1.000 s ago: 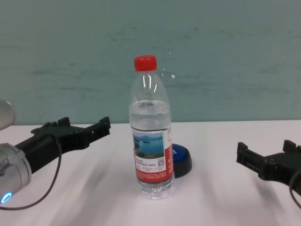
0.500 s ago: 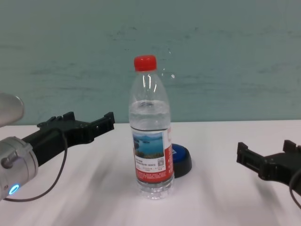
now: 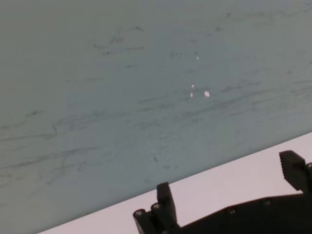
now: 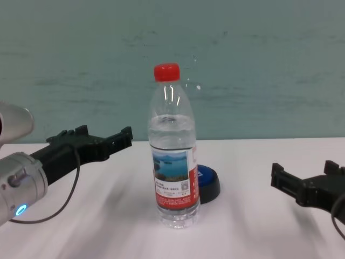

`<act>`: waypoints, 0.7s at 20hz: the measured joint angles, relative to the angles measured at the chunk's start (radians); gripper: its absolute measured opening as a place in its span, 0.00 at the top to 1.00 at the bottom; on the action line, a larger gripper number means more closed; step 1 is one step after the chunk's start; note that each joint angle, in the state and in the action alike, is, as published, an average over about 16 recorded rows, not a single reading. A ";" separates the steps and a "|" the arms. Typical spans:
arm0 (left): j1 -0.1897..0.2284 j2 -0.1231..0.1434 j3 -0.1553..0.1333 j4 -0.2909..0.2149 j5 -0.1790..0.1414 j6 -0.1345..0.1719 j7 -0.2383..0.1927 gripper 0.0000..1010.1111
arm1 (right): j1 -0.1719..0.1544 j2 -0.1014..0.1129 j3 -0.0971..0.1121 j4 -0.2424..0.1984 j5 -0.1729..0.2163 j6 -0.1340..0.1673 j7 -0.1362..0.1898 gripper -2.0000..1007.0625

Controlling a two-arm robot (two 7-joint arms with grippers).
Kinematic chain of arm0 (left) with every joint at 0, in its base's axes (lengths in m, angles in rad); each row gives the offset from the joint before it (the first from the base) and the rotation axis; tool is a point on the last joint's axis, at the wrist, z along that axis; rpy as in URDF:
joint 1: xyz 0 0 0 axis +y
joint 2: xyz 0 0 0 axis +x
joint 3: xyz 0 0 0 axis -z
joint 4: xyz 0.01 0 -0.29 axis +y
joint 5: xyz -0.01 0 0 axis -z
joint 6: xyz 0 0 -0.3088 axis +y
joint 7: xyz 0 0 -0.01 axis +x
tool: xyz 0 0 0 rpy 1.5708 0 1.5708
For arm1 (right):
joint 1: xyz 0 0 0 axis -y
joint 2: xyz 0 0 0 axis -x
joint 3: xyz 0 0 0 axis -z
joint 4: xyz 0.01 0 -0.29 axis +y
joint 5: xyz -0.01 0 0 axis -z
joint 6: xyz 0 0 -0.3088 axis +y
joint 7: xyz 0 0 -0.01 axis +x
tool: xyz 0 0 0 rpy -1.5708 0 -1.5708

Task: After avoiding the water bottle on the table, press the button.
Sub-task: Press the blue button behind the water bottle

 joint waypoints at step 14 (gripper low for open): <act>-0.038 -0.006 0.008 0.038 -0.003 -0.008 -0.003 0.00 | 0.000 0.000 0.000 0.000 0.000 0.000 0.000 0.00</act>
